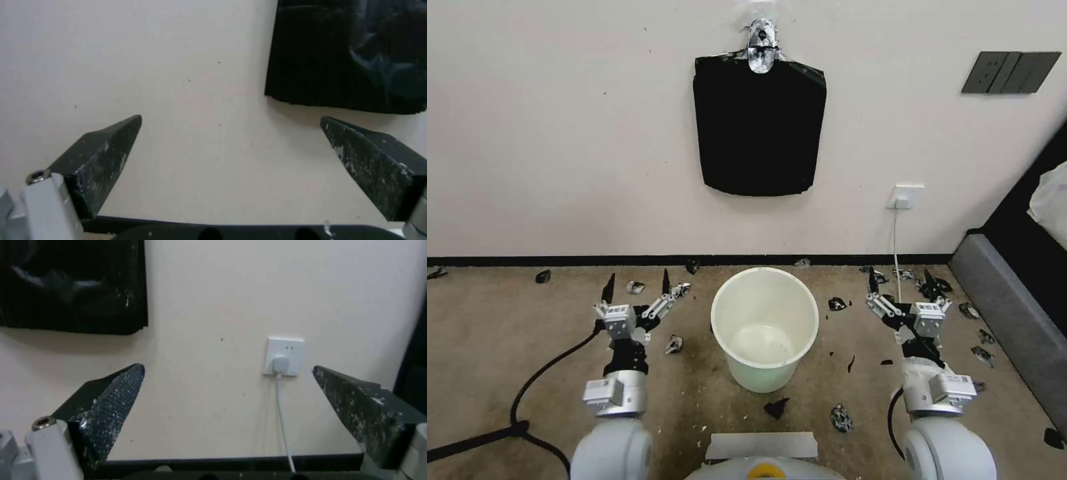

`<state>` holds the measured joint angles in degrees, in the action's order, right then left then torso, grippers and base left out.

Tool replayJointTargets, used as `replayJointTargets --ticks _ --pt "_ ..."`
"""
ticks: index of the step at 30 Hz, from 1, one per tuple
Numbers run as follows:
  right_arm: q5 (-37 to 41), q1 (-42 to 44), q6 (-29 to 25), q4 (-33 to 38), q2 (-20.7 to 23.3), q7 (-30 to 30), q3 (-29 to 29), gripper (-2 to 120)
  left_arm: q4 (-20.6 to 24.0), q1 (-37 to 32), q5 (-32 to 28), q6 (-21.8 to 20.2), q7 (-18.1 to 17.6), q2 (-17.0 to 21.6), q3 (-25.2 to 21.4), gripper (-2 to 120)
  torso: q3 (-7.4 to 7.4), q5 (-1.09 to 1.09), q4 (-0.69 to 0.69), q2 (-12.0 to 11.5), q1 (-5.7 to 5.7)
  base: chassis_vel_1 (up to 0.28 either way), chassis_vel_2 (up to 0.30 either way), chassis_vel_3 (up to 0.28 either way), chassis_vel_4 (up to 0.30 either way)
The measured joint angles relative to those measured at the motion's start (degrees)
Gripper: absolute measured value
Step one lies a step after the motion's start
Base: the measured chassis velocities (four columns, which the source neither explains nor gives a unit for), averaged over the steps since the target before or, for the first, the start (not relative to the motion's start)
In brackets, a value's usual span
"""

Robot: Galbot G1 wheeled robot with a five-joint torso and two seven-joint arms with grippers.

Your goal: Place a trash bag onto the trash bin.

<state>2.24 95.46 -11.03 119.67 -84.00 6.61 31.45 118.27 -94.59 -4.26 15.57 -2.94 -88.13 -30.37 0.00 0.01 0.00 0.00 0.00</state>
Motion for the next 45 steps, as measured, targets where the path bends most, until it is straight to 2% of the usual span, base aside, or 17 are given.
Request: replayJointTargets --ticks 7,11,13,14,15,16,17,18,21,24,25,27,30,38,45 --pt "2.33 -0.39 0.0 -0.76 1.17 -1.04 -1.41 100 0.03 -0.06 -2.5 -0.42 1.08 2.22 0.43 100 0.0 -0.01 -0.01 0.0 0.0 0.0 0.0 0.0 0.0" --pt "8.18 -2.76 0.47 -0.75 3.61 -2.57 -3.72 100 0.75 -0.48 -4.38 -0.64 1.32 4.27 0.54 100 0.0 -0.01 -0.01 0.0 0.0 0.0 0.0 0.0 0.0" --pt "15.32 -6.22 2.68 -0.02 6.01 -3.47 -5.64 100 1.29 -0.89 -5.26 -0.56 1.61 5.87 0.96 100 0.01 0.0 0.02 0.0 0.0 0.0 0.0 0.0 0.0" --pt "15.32 -6.22 2.68 -0.02 6.01 -3.47 -5.64 100 1.29 -0.89 -5.26 -0.56 1.61 5.87 0.96 100 0.01 0.0 0.02 0.0 0.0 0.0 0.0 0.0 0.0" --pt "19.49 -7.52 4.13 1.03 6.52 -3.53 -5.81 100 1.21 -0.29 -5.51 -0.68 1.61 6.85 1.91 100 0.01 0.0 0.04 0.0 0.0 0.0 0.0 0.0 0.0" --pt "24.08 -9.02 5.98 2.35 6.58 -3.39 -5.84 100 0.83 0.67 -5.7 -0.92 1.68 7.88 3.18 100 0.01 -0.01 -0.03 0.0 0.0 0.0 0.0 0.0 0.0" --pt "31.51 -12.43 9.24 3.64 6.64 -2.66 -6.86 100 0.54 0.78 -5.72 -1.11 1.83 8.49 3.9 100 0.01 -0.05 -0.04 0.0 0.0 0.0 0.0 0.0 0.0" --pt "31.51 -12.43 9.24 3.64 6.64 -2.66 -6.86 100 0.54 0.78 -5.72 -1.11 1.83 8.49 3.9 100 0.01 -0.05 -0.04 0.0 0.0 0.0 0.0 0.0 0.0" --pt "46.04 -22.81 14.96 4.17 6.72 -0.32 -10.7 100 0.45 -0.32 -5.09 -0.92 2.11 8.32 3.43 100 0.01 -0.02 0.0 0.0 0.0 0.0 0.0 0.0 0.0" --pt "48.52 -24.92 15.73 3.89 6.88 0.19 -11.39 100 0.49 -0.66 -4.92 -0.85 2.16 8.1 3.24 100 0.01 -0.03 0.02 0.0 0.0 0.0 0.0 0.0 0.0" --pt "54.14 -30.68 17.3 2.42 7.26 1.35 -12.91 100 0.84 -1.2 -4.81 -0.78 2.24 7.73 2.83 100 0.02 -0.02 0.03 -0.01 0.0 0.0 0.0 0.0 0.0" --pt "56.9 -34.12 17.88 1.01 7.4 1.96 -13.83 100 1.01 -1.39 -4.76 -0.75 2.26 7.57 2.62 100 0.01 -0.02 0.01 0.0 0.0 0.0 0.0 0.0 0.0" --pt "66.08 -46.24 18.85 -5.58 6.82 3.59 -17.07 100 1.34 -1.58 -4.66 -0.68 2.3 7.12 1.77 100 0.02 -0.03 0.0 0.0 0.0 0.0 0.0 0.0 0.0" --pt "71.62 -59.22 19.06 -15.39 2.77 3.05 -20.33 100 2.04 -2.29 -5.67 -0.62 2.34 6.68 -0.33 100 0.01 -0.02 0.0 -0.01 0.0 0.0 0.0 0.0 0.0" --pt "72.84 -64.62 20.47 -22.3 -1.16 1.09 -19.98 100 1.57 -1.98 -6.62 -0.61 2.32 6.53 -1.27 100 0.01 -0.03 0.01 0.0 0.0 0.0 0.0 0.0 0.0"
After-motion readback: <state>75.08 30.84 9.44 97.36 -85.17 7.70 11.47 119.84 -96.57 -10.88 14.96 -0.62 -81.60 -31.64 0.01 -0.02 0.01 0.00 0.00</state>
